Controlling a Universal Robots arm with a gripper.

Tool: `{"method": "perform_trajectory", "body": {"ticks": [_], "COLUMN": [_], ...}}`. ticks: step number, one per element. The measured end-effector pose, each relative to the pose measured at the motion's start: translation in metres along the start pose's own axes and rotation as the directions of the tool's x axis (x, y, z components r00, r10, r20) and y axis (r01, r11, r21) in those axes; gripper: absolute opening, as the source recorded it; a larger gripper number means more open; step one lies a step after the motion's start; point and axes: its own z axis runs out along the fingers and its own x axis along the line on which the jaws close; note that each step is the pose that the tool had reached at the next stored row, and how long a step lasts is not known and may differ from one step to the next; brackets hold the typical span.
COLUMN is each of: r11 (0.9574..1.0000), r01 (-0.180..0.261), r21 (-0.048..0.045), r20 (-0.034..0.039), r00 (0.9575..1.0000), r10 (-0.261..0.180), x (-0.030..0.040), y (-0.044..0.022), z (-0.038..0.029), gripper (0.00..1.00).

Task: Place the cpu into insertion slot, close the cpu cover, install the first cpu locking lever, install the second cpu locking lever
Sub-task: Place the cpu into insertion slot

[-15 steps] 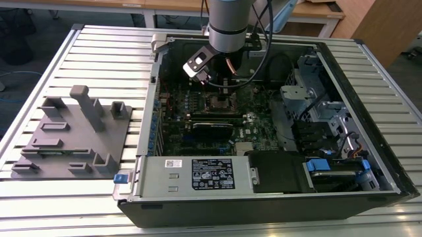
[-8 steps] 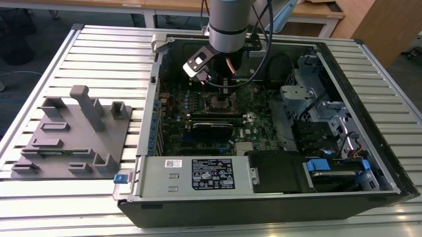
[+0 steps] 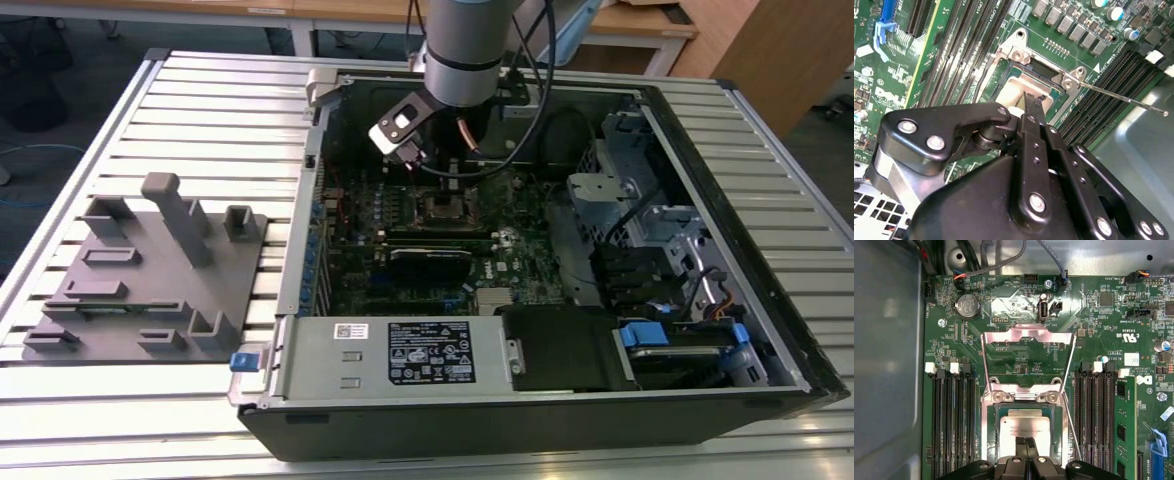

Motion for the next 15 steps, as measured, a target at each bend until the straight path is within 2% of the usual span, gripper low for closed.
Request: {"method": "perform_trajectory", "body": {"ticks": [3, 7, 15], "r11": [1.0, 1.0, 1.0], "r01": [0.0, -0.001, -0.001], "r21": [0.0001, 0.0001, 0.0001], "r20": [0.0, 0.0, 0.0001], "r00": [1.0, 1.0, 1.0], "r10": [0.0, 0.001, 0.001], "x": [0.0, 0.0, -0.0001], "y": [0.0033, 0.0034, 0.0034], "z": [0.0004, 0.0046, 0.0072], "gripper": [0.11, 0.11, 0.11]}}
